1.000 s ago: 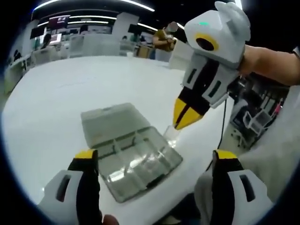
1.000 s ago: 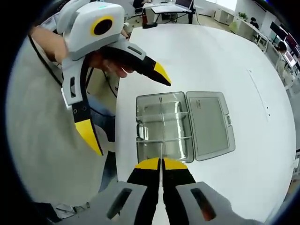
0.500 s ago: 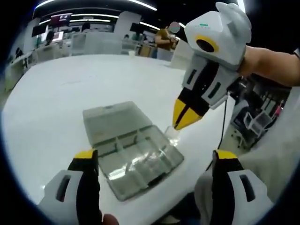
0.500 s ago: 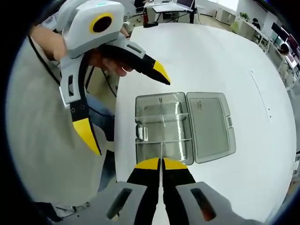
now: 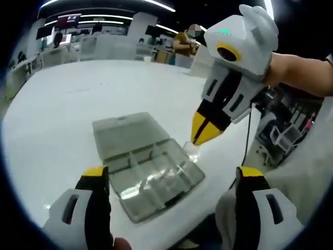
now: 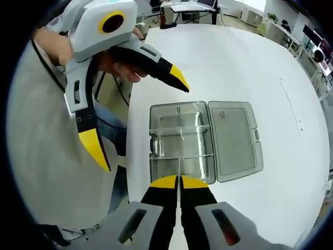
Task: Insert the divider into the dual guide fixture by aligning both edges with the guide slots and pushing it downward to the bottom, including one-sided entry, uneven engagement, binding, and posture correction.
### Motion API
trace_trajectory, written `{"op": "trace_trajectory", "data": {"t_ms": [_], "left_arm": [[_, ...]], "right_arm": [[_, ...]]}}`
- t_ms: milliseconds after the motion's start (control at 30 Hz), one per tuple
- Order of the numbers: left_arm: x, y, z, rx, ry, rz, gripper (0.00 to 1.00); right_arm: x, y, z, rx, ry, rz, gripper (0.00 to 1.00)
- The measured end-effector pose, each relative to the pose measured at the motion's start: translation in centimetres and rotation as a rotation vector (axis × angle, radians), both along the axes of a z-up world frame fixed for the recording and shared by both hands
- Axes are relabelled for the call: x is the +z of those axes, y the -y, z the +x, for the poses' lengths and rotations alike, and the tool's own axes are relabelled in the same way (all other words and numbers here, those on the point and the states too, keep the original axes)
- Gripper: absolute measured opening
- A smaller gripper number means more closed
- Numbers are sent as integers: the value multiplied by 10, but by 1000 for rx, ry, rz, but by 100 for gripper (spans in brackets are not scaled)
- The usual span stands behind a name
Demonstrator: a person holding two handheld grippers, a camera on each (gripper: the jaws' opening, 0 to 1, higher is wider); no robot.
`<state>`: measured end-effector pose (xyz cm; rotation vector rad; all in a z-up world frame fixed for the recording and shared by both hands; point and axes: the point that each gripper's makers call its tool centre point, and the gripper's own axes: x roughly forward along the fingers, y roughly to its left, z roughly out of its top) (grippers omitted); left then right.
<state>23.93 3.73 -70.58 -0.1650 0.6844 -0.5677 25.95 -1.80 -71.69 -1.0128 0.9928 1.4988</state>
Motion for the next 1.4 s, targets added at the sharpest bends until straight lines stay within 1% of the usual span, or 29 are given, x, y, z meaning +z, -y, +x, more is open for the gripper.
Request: {"op": "trace_trajectory", "data": {"t_ms": [500, 633, 1400], "left_arm": [[-3, -1, -1, 0, -7, 2, 99], [-3, -1, -1, 4, -10, -13, 99], [-4, -1, -1, -1, -14, -13, 99]], "right_arm": [[-6, 0, 1, 0, -6, -4, 0], [-7, 0, 2, -1, -8, -6, 0], [-14, -1, 4, -14, -22, -9, 0]]}}
